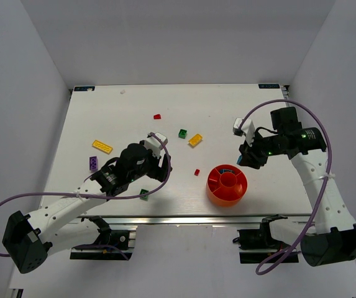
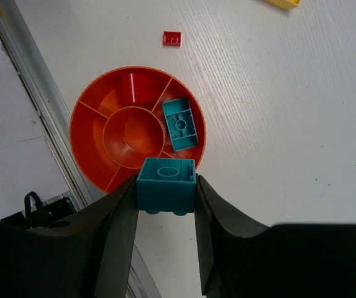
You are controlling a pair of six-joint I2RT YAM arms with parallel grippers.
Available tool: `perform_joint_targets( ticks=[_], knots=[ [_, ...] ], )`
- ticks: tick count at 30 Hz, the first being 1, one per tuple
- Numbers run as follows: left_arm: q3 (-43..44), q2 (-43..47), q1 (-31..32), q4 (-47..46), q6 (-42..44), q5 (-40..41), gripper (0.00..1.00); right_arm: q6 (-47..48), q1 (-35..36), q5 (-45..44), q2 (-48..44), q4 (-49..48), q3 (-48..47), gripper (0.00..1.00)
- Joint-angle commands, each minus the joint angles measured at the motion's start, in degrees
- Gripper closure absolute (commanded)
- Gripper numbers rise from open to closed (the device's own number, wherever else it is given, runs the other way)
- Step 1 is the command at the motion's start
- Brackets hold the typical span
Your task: Sort the legos into containers by color
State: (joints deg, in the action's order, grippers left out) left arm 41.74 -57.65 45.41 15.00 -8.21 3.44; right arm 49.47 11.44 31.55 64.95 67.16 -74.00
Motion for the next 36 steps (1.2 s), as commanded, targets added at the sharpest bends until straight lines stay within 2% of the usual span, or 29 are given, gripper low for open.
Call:
perform_joint_targets(
  ticks=[1, 36],
  knots=[
    [1.86, 0.78, 0.21, 0.20, -0.32, -1.07, 0.17, -0.52, 0.42, 0.00, -0.79, 0.26, 0.43, 1.00],
    [1.86, 0.52, 0.21, 0.11, 0.03, -1.68, 0.17, -1.84, 1.48, 0.18, -2.10, -1.85, 3.25, 1.00]
  ],
)
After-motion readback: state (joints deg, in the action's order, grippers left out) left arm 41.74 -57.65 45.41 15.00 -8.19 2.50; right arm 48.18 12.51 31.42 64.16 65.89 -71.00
